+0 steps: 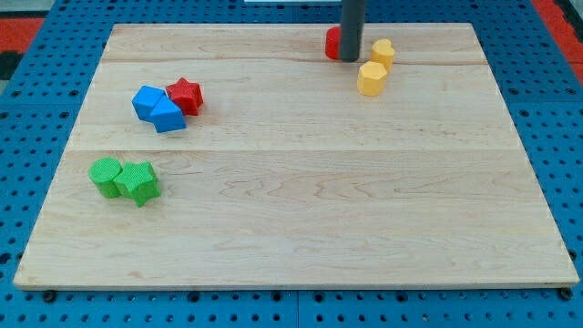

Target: Place the red circle to the left of the blue cube

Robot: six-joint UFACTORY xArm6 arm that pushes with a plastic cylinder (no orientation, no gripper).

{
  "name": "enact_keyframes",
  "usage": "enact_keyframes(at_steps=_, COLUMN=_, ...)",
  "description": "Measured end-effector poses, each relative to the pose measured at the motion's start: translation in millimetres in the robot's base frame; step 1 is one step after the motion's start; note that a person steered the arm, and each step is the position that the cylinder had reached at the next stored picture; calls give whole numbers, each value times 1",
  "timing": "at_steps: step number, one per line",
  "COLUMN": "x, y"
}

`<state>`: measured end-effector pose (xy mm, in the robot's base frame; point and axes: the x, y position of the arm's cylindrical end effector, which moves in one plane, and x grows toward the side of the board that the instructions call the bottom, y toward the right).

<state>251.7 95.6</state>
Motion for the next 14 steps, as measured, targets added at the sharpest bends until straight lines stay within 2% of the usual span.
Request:
enact_keyframes(at_steps=1, x=-15, y=6)
enact_keyframes(at_steps=2, x=-25, y=-39)
enact_keyframes(at_steps=3, x=-1, y=-107)
enact_keyframes(at_steps=5, x=-34, y=-167)
enact_keyframes(at_steps=6, x=-2, y=-240)
enact_keyframes(at_steps=7, x=58, y=-287)
enact_keyframes(at_steps=8, x=20, y=-285)
enact_keyframes(at_steps=9, x=35, y=-335)
enact_keyframes(at_steps=10, x=83, y=-350)
enact_keyframes(at_steps=11, x=89, y=-316)
enact_keyframes(at_steps=12, x=44, y=-292)
enact_keyframes(at_steps=13, x=8, y=-182)
enact_keyframes(at_steps=14, x=-21, y=-106)
